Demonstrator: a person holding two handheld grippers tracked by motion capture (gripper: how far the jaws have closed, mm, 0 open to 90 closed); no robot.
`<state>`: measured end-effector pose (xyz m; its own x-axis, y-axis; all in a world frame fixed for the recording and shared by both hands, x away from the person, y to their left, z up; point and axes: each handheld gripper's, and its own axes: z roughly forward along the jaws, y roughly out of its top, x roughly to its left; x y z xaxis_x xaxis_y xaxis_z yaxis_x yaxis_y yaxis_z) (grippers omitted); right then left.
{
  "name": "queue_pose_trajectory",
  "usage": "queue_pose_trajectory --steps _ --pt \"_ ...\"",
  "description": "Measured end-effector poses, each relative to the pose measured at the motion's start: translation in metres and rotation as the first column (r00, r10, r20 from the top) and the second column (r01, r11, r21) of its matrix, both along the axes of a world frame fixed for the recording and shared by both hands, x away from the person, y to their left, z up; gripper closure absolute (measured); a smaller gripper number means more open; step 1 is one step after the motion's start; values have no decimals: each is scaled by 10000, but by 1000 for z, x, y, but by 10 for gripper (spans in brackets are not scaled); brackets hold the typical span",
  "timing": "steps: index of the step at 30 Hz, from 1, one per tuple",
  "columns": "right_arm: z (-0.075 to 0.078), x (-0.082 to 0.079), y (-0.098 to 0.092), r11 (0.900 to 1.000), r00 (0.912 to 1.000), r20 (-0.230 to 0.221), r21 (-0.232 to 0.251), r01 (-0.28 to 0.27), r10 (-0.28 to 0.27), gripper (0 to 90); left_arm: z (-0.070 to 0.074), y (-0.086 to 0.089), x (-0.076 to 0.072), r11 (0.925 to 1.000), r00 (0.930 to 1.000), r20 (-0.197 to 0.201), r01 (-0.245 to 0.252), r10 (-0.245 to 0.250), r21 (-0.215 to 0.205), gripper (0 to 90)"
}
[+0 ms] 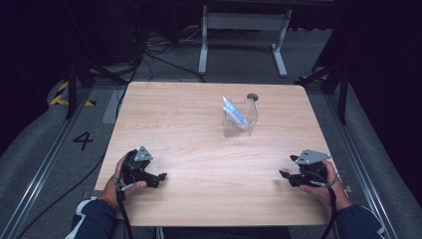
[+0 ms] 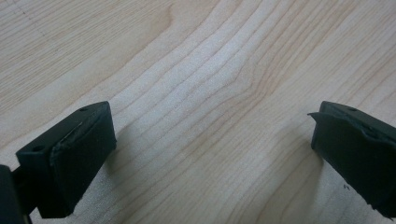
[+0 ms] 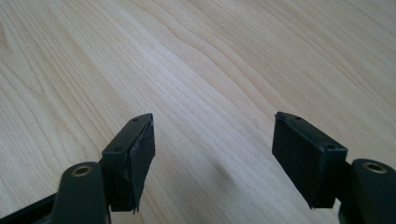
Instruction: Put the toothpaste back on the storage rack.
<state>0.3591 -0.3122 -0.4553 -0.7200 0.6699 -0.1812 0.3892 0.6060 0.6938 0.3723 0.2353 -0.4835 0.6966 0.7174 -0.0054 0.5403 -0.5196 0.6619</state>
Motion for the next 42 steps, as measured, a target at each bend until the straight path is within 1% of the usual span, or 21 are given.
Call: queue_pose_trajectory --steps 2,6,8,9,12,14,15,16,17,18,20,24,42 --pt "-2 -2 -5 9999 9999 -76 86 130 -130 303 0 0 0 10000 10000 -16 -9 9 -11 2" --pt "-8 -6 -18 9979 9987 -305 490 416 -401 298 0 0 0 10000 10000 -7 -9 9 11 2" --pt "-12 -7 -24 9960 9980 -326 700 560 -538 298 0 0 0 10000 10000 4 -9 9 7 2" --pt "-14 -8 -28 9948 9971 -426 779 659 -627 294 0 0 0 10000 10000 2 -12 12 6 2" --pt "-20 -11 -35 9926 9951 -593 882 841 -790 289 0 0 0 10000 10000 0 -8 8 14 2" --pt "-24 -12 -41 9871 9917 -764 1151 1115 -1031 277 0 0 0 10000 10000 1 -2 2 11 2" --pt "-24 -12 -41 9871 9917 -764 1151 1115 -1031 277 0 0 0 10000 10000 1 -2 2 11 2" --pt "-26 -13 -43 9848 9904 -822 1251 1206 -1108 273 0 0 0 10000 10000 3 -1 1 7 2" --pt "-30 -13 -47 9789 9896 -888 1608 1261 -1129 270 0 0 0 10000 10000 -9 -22 22 -10 2" --pt "-31 -14 -49 9756 9887 -948 1759 1316 -1163 258 0 0 0 10000 10000 -12 -15 15 -1 1" --pt "-31 -14 -49 9760 9885 -914 1711 1345 -1202 236 0 0 0 10000 10000 -12 -6 6 3 1" --pt "-31 -13 -50 9761 9878 -973 1692 1366 -1213 225 0 0 0 10000 10000 -12 -10 10 -2 2" --pt "-31 -13 -49 9758 9874 -978 1682 1396 -1243 218 0 0 0 10000 10000 -15 -17 17 2 2"
